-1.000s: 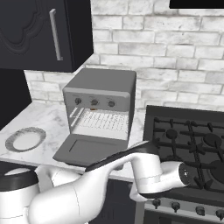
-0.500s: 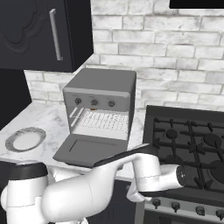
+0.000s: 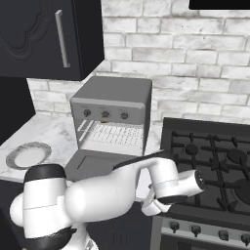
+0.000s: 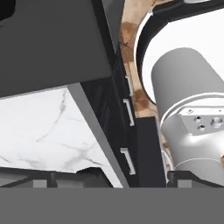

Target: Pull the toaster oven rack outwards. Pick up the baguette from the plate and place it on the toaster oven rack. Close the toaster oven door fully and set the temperature to the lowest setting.

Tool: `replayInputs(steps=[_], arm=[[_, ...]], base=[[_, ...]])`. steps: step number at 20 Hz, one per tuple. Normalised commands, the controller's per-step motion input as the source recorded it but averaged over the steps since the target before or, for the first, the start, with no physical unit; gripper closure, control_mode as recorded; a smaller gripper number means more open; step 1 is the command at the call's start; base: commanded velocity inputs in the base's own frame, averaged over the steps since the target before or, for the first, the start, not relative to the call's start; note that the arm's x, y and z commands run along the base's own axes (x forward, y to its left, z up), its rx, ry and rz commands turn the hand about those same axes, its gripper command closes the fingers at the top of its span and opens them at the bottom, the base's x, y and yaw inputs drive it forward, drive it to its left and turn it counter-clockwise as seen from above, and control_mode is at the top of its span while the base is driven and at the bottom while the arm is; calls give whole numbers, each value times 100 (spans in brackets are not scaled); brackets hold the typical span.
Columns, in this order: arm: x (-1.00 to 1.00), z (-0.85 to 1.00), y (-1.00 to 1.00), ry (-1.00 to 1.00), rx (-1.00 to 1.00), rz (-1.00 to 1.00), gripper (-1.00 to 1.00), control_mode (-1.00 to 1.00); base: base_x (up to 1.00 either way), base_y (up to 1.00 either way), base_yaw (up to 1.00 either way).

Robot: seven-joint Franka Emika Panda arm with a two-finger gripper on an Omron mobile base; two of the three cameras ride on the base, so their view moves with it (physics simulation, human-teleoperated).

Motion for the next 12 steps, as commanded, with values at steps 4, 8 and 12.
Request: replayInputs(steps=[4, 8, 12], arm=[[16, -12, 0, 9, 5, 0, -100, -100], [5, -15, 7, 2, 4, 0, -100, -100], [1, -7, 18, 0, 0, 0, -100, -100]], base=[[0, 0, 0], [0, 0, 0], [0, 0, 0]])
